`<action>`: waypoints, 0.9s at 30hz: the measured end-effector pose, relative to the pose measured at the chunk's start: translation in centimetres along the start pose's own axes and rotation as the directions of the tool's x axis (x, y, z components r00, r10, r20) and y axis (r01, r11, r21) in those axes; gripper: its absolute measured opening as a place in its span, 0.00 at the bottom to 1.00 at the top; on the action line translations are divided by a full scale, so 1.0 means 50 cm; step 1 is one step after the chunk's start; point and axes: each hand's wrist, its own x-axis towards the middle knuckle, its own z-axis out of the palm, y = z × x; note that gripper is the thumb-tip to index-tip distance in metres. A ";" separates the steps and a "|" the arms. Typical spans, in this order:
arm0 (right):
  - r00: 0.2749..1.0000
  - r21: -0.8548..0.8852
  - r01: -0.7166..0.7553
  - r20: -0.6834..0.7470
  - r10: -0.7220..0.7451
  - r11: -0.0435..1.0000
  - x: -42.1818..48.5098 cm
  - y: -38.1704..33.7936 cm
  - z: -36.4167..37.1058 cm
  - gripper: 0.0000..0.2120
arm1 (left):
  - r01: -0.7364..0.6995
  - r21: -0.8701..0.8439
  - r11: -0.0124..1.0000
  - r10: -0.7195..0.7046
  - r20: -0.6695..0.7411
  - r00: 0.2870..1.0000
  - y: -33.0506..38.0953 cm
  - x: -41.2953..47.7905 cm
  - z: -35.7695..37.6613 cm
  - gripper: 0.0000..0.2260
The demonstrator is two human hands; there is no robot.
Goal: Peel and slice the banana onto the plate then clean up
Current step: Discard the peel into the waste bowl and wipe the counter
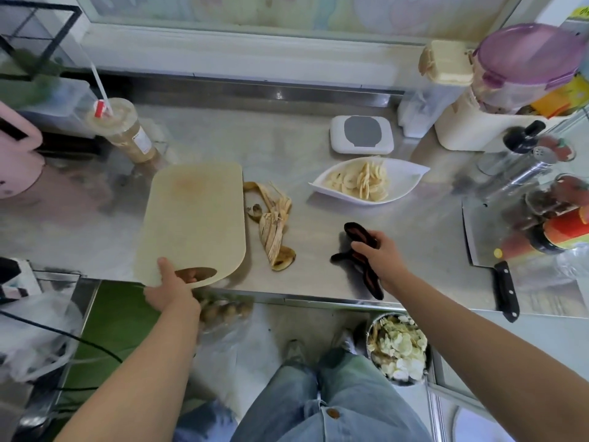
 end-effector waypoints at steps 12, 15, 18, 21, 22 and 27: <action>0.942 -0.760 0.200 -0.025 -0.336 0.618 0.021 0.047 -0.009 0.29 | -0.737 0.609 0.292 0.538 0.533 0.653 -0.009 -0.087 0.072 0.21; 0.930 -0.758 0.255 0.021 -0.368 0.600 0.011 0.047 -0.021 0.35 | -0.916 0.392 0.089 0.343 0.851 0.397 -0.030 -0.142 0.137 0.26; 0.944 -0.752 0.294 0.132 -0.301 0.590 -0.006 0.053 -0.034 0.38 | -0.890 0.447 -0.091 0.203 0.883 0.422 -0.053 -0.167 0.193 0.39; 0.917 -0.734 0.340 0.122 -0.380 0.587 -0.019 0.047 -0.040 0.35 | -0.883 0.467 -0.042 0.270 0.856 0.440 -0.055 -0.166 0.208 0.30; 0.893 -0.694 0.385 0.114 -0.435 0.608 -0.019 0.042 -0.039 0.31 | -0.884 0.467 0.019 0.281 0.846 0.453 -0.052 -0.164 0.209 0.27; 0.907 -0.444 0.413 0.126 -0.402 0.795 -0.012 -0.022 0.022 0.11 | -0.834 0.459 0.306 0.206 0.824 0.528 -0.034 -0.165 0.207 0.20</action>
